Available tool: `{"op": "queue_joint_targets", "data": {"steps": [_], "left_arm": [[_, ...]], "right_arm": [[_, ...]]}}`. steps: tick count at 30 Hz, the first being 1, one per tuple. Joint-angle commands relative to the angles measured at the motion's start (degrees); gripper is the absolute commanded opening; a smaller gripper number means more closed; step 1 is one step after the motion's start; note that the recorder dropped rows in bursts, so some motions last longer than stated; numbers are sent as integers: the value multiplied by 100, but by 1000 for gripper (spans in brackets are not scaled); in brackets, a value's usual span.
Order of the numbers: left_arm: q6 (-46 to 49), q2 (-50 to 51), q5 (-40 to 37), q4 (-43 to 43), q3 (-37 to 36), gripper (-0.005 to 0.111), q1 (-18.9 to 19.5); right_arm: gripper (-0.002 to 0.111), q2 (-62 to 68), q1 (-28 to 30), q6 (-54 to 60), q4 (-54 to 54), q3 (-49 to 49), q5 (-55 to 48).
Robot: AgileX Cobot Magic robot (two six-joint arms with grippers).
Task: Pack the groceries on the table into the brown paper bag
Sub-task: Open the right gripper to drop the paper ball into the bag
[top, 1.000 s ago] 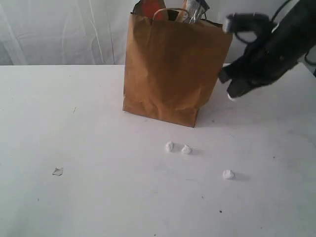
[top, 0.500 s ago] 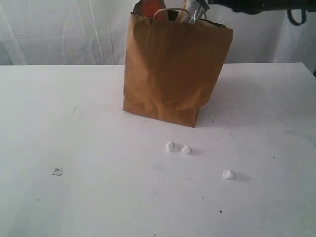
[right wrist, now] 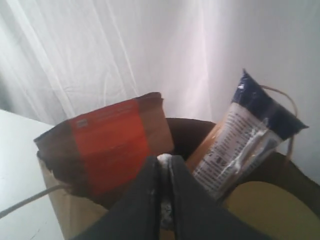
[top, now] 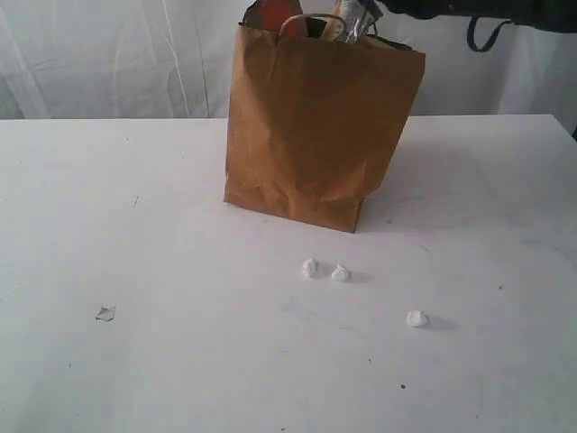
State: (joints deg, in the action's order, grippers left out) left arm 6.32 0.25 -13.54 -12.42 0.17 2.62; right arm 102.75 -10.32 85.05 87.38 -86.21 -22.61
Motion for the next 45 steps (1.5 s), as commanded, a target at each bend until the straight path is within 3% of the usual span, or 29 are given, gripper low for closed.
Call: {"op": "queue_joint_targets", "data": {"steps": [1, 8, 18, 26, 29, 33, 36, 38, 39, 41, 43, 45], "left_arm": [[-6, -25, -11, -42, -17, 0, 10], [-6, -25, -11, -42, -17, 0, 10], [-6, -25, -11, -42, -17, 0, 10], [-6, -25, -11, -42, -17, 0, 10], [-6, -25, -11, -42, -17, 0, 10], [-6, -25, -11, -42, -17, 0, 10], [-6, -25, -11, -42, -17, 0, 10], [-6, -25, -11, -42, -17, 0, 10], [-6, -25, -11, -42, -17, 0, 10], [-6, -25, -11, -42, -17, 0, 10], [-6, -25, -11, -42, -17, 0, 10], [-6, -25, -11, -42, -17, 0, 10]], "right_arm": [[0, 284, 6, 852, 900, -72, -143], [6, 589, 6, 1528, 1256, -256, -458], [51, 815, 6, 1528, 1256, -449, -534], [51, 692, 6, 1152, 1204, -449, -557], [51, 463, 6, 607, 64, -449, -557], [46, 48, 6, -1023, -2146, -449, -565], [31, -275, 6, -2840, -4011, -449, -817], [15, -470, 6, -4417, -5225, -449, -1260], [0, -600, 6, -6029, -6418, -432, -1863], [0, -721, 6, -7686, -7764, -216, -2090], [0, -930, 61, -8449, -8286, 128, -1740], [0, -1339, 61, -8505, -8286, 537, -1560]]}}
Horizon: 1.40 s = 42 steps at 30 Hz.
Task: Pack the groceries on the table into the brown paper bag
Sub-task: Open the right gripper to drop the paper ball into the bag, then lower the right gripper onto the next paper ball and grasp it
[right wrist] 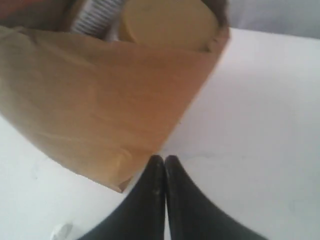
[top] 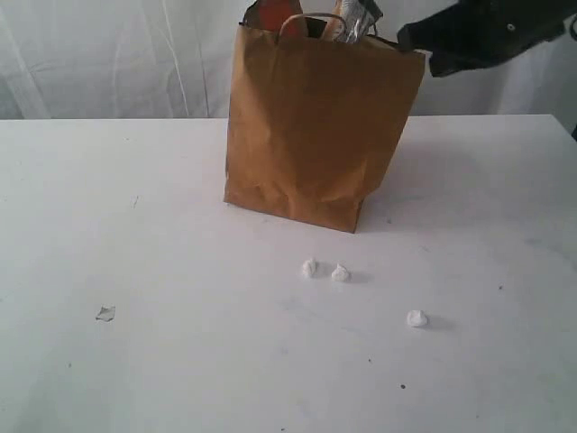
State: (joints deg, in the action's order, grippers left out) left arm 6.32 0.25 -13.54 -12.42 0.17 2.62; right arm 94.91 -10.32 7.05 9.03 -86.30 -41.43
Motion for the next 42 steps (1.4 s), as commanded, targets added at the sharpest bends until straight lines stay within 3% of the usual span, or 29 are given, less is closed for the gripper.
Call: {"op": "queue_joint_targets", "data": {"steps": [1, 7, 13, 23, 35, 42], "left_arm": [[-6, -25, -11, -42, -17, 0, 10], [-6, -25, -11, -42, -17, 0, 10], [-6, -25, -1, -42, -17, 0, 10], [-6, -25, -1, -42, -17, 0, 10], [-6, -25, -1, -42, -17, 0, 10], [-6, -25, -1, -42, -17, 0, 10]], "right_arm": [[0, -684, 61, -549, -432, 666, 322], [0, -1713, -508, 2698, 1173, 2507, -742], [2, -1094, -683, 3026, 1283, 3341, -396], [38, -64, -683, 3177, 1172, 3379, 45], [38, 787, -683, 3111, 634, 3379, 772], [16, 814, -683, 2739, 634, 3366, 807]]}}
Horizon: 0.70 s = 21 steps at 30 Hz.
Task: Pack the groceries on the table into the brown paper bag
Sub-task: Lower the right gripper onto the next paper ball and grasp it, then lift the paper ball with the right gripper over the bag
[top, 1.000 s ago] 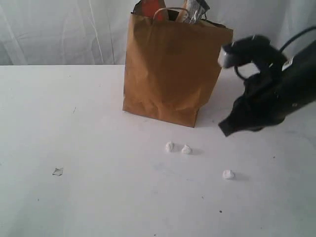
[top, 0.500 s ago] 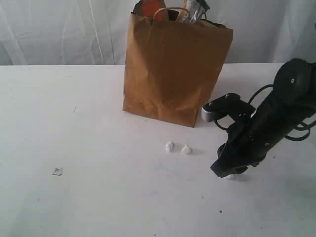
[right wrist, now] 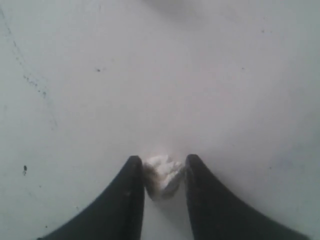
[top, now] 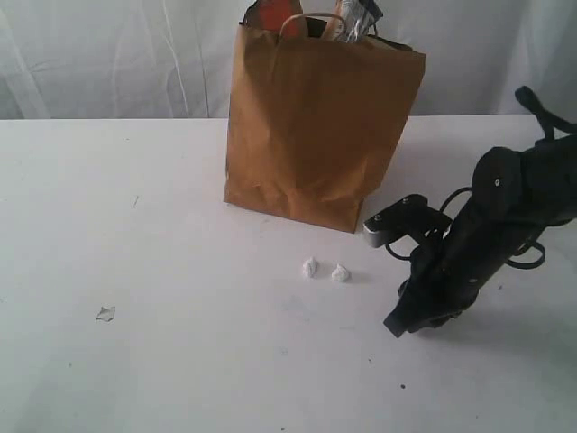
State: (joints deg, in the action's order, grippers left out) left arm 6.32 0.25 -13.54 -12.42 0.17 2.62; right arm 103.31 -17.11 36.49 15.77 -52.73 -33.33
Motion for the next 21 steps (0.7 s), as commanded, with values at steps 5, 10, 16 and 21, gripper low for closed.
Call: {"op": "queue_joint_targets", "data": {"steps": [5, 10, 16, 21], "left_arm": [[-6, -25, -1, -42, -17, 0, 10], [-6, -25, -1, -42, -17, 0, 10], [-6, -25, -1, -42, -17, 0, 10], [-6, -25, -1, -42, -17, 0, 10]], "right_arm": [[0, -321, -3, -379, -40, -280, -613], [0, -1000, -3, -379, -40, -857, -1157], [0, -1722, 17, -379, -54, -1282, 926], [0, -1909, 17, -486, 207, -1282, 3379]]}}
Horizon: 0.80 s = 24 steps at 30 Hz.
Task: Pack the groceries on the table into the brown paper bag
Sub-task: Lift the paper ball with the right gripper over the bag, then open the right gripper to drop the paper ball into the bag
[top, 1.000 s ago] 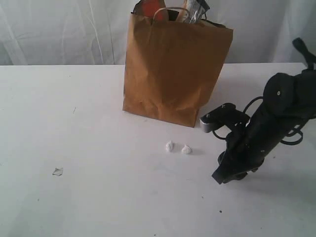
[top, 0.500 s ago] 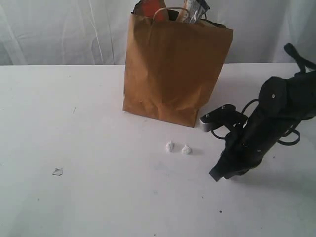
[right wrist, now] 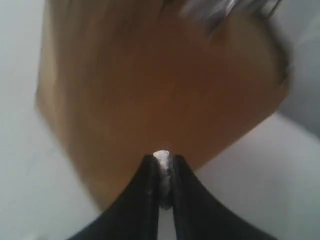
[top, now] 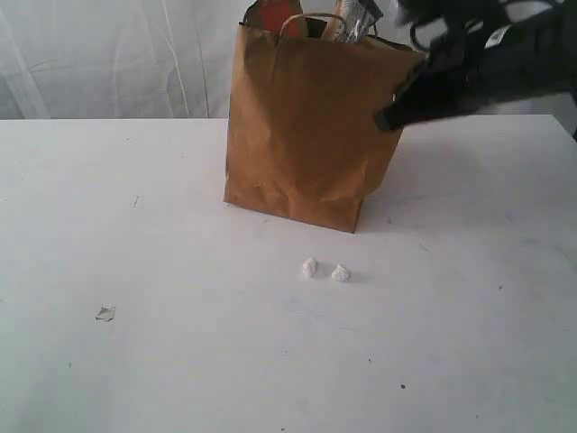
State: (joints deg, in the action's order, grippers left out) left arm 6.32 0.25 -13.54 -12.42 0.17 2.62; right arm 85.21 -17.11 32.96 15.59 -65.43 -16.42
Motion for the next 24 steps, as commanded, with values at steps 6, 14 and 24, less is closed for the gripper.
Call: {"op": "queue_joint_targets", "data": {"steps": [6, 14, 24], "left_arm": [[-6, -25, -1, -42, -17, 0, 10], [-6, -25, -1, -42, -17, 0, 10], [-6, -25, -1, -42, -17, 0, 10]], "right_arm": [[0, 281, 17, -1382, 365, -11, 3459], [0, 969, 17, -2997, -1021, -38, 4871], [0, 1909, 17, -3479, -2004, -549, 5656]]}}
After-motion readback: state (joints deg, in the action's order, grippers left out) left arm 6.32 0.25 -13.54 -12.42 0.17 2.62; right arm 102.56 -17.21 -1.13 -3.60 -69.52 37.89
